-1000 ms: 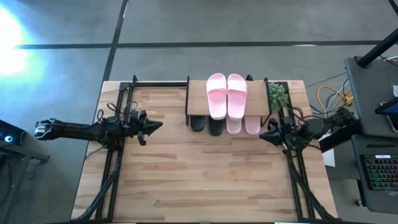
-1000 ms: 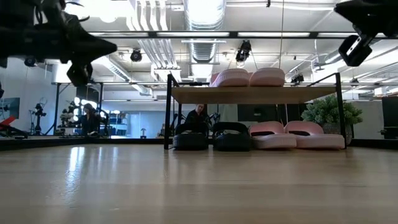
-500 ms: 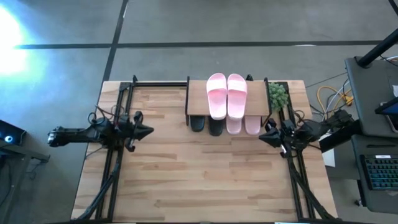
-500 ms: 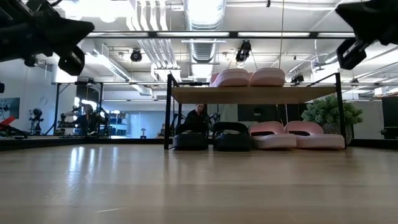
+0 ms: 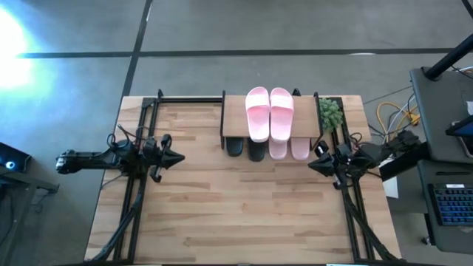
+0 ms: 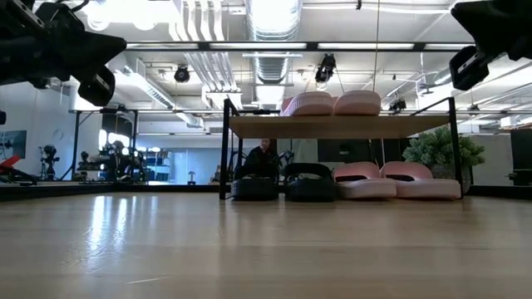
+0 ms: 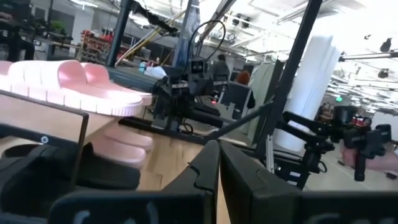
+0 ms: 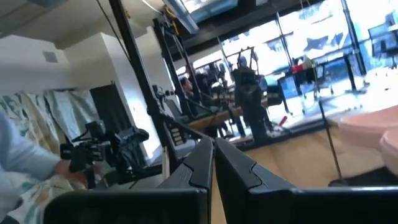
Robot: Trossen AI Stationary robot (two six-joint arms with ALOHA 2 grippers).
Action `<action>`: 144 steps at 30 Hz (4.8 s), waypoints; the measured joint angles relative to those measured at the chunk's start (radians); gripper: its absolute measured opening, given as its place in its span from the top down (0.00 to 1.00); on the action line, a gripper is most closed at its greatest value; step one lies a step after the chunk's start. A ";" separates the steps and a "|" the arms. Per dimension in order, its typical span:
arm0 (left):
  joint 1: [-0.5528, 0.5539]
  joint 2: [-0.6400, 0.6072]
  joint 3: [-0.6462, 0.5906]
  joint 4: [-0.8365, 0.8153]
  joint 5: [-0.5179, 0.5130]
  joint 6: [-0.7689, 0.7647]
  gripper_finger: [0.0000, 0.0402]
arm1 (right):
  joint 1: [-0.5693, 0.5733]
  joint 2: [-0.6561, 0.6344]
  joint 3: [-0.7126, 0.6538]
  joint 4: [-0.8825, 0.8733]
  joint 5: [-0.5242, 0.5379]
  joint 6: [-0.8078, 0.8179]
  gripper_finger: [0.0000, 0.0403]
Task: Pick and place slides into the shelf
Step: Return to Home Position
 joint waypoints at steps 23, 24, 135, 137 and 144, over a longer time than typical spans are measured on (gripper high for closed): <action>0.000 0.007 0.000 0.004 -0.003 -0.003 1.00 | -0.026 -0.009 0.002 -0.016 -0.010 0.062 0.97; 0.000 0.007 0.000 0.005 -0.003 -0.003 1.00 | -0.052 -0.007 0.003 -0.007 -0.011 0.063 0.97; 0.000 0.046 0.060 -0.308 -0.122 0.306 1.00 | -0.441 -0.005 0.000 -0.220 -0.471 -0.094 0.97; 0.000 0.036 0.060 -0.308 -0.124 0.306 1.00 | -0.441 -0.005 0.000 -0.220 -0.471 -0.094 0.97; 0.000 -0.015 0.053 -0.290 -0.125 0.344 1.00 | -0.441 -0.005 0.000 -0.220 -0.471 -0.094 0.97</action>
